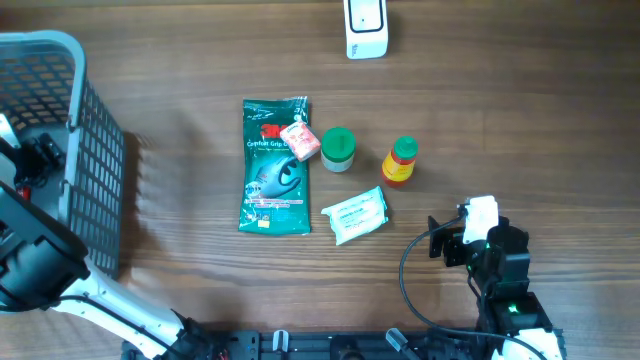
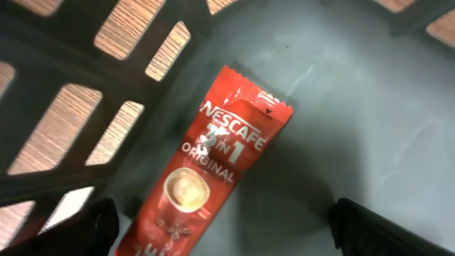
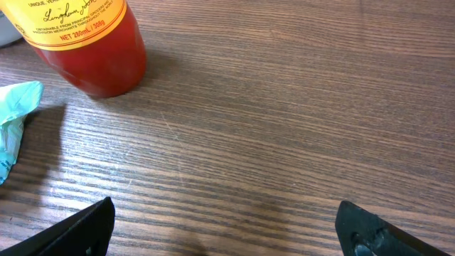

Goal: Scan the item barcode
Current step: 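Reach the left gripper into the basket and grasp the red Nescafe stick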

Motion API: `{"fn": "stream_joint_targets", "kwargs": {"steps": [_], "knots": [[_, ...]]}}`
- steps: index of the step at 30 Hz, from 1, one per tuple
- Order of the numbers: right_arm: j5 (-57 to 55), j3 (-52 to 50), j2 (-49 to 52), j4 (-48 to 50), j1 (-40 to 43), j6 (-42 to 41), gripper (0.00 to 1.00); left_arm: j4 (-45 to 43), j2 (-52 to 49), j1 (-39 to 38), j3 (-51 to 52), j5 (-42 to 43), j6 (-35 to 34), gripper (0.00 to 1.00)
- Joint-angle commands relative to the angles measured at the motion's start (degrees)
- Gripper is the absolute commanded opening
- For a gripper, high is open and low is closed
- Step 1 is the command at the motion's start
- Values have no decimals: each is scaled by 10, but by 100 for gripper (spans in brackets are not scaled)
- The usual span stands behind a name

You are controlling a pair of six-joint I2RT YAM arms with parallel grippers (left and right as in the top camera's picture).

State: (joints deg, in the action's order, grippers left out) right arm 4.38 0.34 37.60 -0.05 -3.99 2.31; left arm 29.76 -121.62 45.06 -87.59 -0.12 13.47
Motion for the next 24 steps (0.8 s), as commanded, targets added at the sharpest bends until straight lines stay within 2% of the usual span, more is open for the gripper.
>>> {"fn": "stream_joint_targets", "kwargs": {"steps": [1, 3, 4, 9, 16, 24], "knots": [[-6, 0, -2, 1, -2, 6, 100, 2, -40, 6, 48, 28, -24, 88], [-6, 0, -2, 1, -2, 6, 100, -6, -40, 6, 72, 29, -24, 75], [-6, 0, -2, 1, -2, 6, 100, -9, -40, 6, 89, 34, -26, 58], [-6, 0, -2, 1, -2, 6, 100, -5, -28, 2, 88, 35, -73, 4], [-6, 0, -2, 1, -2, 6, 100, 2, 133, -18, 28, 36, -117, 4], [-6, 0, -2, 1, -2, 6, 100, 2, 428, -108, -11, 85, -185, 4]]}}
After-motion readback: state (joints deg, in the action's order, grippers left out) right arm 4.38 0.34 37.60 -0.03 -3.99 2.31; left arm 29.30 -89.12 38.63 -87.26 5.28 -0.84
